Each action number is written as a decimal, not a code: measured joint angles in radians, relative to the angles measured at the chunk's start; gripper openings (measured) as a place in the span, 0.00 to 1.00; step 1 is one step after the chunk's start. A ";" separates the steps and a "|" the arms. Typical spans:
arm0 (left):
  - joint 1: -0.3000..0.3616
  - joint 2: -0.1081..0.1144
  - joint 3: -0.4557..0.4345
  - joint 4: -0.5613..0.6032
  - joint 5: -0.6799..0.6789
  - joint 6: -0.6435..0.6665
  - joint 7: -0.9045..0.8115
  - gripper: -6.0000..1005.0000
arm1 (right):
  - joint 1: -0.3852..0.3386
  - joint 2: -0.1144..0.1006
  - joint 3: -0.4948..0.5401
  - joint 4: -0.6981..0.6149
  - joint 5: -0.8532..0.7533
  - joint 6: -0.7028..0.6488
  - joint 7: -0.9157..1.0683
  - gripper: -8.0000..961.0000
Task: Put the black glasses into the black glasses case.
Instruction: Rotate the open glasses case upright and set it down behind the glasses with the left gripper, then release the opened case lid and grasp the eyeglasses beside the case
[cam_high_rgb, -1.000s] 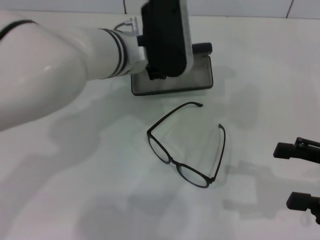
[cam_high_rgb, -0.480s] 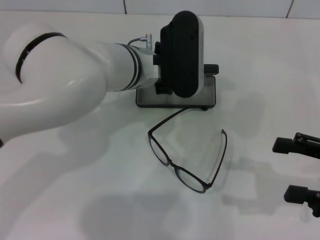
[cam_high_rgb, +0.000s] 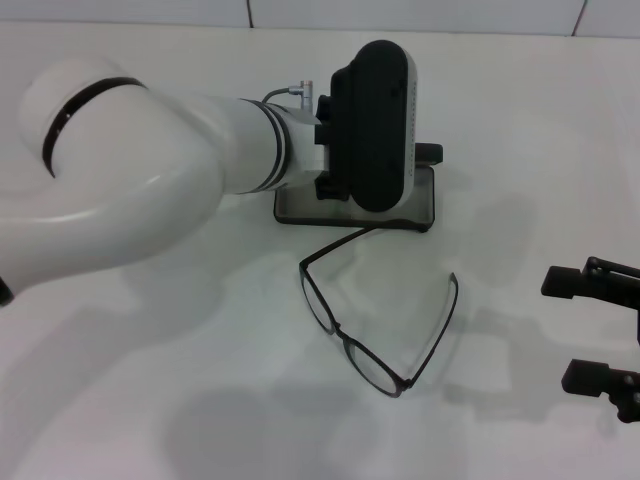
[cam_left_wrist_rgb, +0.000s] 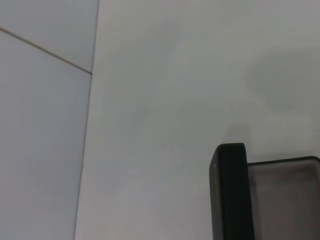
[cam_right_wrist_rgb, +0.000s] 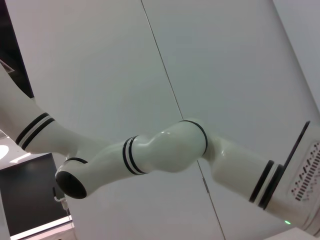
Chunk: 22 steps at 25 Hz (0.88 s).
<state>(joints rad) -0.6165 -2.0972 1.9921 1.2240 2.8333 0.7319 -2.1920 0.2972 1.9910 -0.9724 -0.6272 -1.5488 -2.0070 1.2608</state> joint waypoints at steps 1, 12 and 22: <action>-0.001 0.000 0.003 0.000 0.000 0.000 0.000 0.22 | 0.000 0.000 0.000 0.001 0.000 0.001 0.000 0.90; -0.009 -0.002 0.000 0.009 0.000 0.000 -0.011 0.29 | -0.010 -0.001 0.000 0.004 -0.001 -0.001 0.000 0.90; 0.068 0.002 -0.023 0.222 -0.004 0.087 -0.011 0.50 | -0.018 -0.003 0.000 -0.011 -0.003 0.048 0.032 0.89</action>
<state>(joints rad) -0.5484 -2.0948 1.9687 1.4457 2.8290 0.8185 -2.2034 0.2793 1.9876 -0.9725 -0.6380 -1.5521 -1.9590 1.2928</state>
